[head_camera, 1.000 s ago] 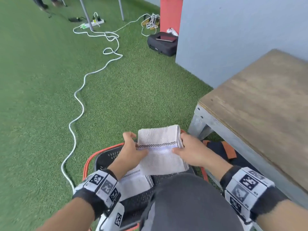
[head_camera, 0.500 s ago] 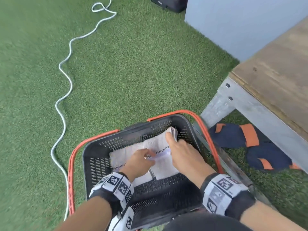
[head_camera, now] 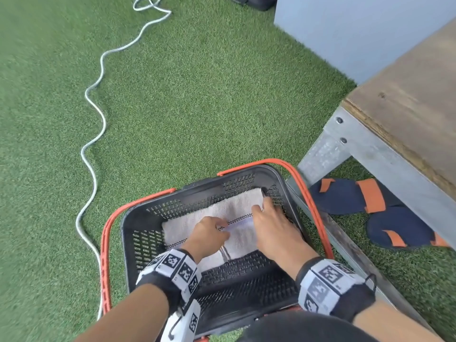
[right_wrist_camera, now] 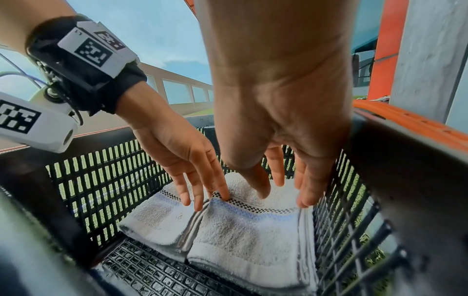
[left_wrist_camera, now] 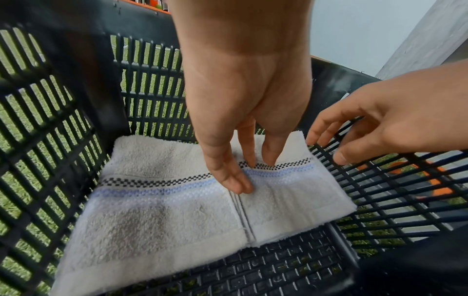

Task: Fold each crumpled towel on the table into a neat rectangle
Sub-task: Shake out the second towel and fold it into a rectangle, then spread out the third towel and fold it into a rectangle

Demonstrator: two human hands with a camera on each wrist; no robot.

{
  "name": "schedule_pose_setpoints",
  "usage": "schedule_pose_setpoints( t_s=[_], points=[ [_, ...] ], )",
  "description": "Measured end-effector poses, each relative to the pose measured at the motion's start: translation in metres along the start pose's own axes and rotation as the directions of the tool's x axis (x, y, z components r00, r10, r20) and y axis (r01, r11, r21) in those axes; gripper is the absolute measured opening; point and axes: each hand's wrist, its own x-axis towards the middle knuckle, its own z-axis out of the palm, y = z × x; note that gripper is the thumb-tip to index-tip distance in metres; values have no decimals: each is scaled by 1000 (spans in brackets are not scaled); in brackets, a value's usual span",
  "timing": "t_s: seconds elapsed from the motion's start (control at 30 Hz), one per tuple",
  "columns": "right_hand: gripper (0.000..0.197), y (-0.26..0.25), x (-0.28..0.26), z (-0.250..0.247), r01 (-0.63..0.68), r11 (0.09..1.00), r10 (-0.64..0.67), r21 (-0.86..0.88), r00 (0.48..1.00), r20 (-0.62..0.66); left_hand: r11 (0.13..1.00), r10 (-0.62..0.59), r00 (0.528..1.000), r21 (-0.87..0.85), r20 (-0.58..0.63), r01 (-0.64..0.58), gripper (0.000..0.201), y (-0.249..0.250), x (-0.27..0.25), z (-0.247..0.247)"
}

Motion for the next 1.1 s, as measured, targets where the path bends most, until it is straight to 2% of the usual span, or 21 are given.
schedule_pose_setpoints(
  t_s=[0.07, 0.13, 0.23, 0.33, 0.43, 0.6, 0.7, 0.8, 0.93, 1.1],
  points=[
    [48, 1, 0, 1, -29, 999, 27, 20, 994, 108, 1000, 15, 1000, 4, -4, -15, 38, 1, -1, 1],
    [46, 3, 0, 4, -77, 997, 71, 12, 963, 261, 999, 22, 998, 25, -51, -20, 39, 2, -1, 3],
    [41, 4, 0, 7, -104, 995, 99, -6, 931, 352, 990, 82, 989, 121, -125, -67, 49, 3, -1, 1],
    [39, 6, 3, 8, -95, 995, 90, -5, 926, 367, 937, 129, 991, 327, 15, -127, 65, 0, 3, 1],
    [45, 8, 4, 9, -117, 992, 97, 37, 930, 354, 918, 115, 989, 371, 88, -139, 68, 1, 3, 0],
    [46, 11, -6, -5, -36, 989, -2, 144, 967, 254, 953, 152, 988, 263, 8, -149, 47, 19, -10, -7],
    [30, 11, -19, -30, 43, 979, -70, 199, 988, 134, 940, 206, 979, 280, -5, -197, 35, 40, -26, -21],
    [31, 10, -41, -64, 82, 956, -88, 281, 996, 8, 912, 275, 962, 317, 4, -262, 33, 69, -55, -43],
    [22, 10, -85, -114, 186, 928, -133, 322, 975, -180, 871, 361, 933, 356, 5, -339, 29, 110, -104, -73],
    [13, 21, -159, -168, 251, 915, -107, 316, 906, -409, 768, 490, 870, 448, 47, -457, 29, 160, -179, -93]
  ],
)
